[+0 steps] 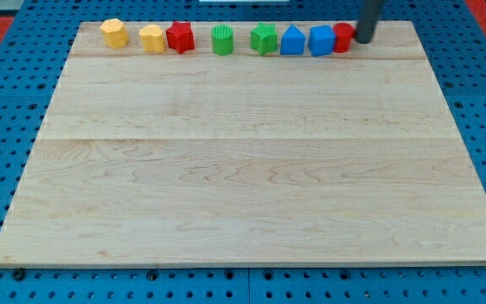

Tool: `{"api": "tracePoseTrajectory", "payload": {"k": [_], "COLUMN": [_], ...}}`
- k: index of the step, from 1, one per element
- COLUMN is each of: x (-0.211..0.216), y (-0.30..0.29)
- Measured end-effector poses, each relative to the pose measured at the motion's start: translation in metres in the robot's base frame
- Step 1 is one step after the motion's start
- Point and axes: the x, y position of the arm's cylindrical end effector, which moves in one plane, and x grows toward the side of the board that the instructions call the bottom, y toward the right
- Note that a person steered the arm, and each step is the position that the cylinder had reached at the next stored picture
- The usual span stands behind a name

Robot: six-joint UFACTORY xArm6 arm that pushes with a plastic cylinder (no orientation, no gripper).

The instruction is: Move the red circle towards the bottom center

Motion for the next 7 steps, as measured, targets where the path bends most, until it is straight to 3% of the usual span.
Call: {"api": "tracePoseTrajectory", "payload": {"k": [2,4,5,7], "x": [-0.013,-0.04,-0.032,0.067], "y": [-0.007,0.027,-0.03,-0.103]}}
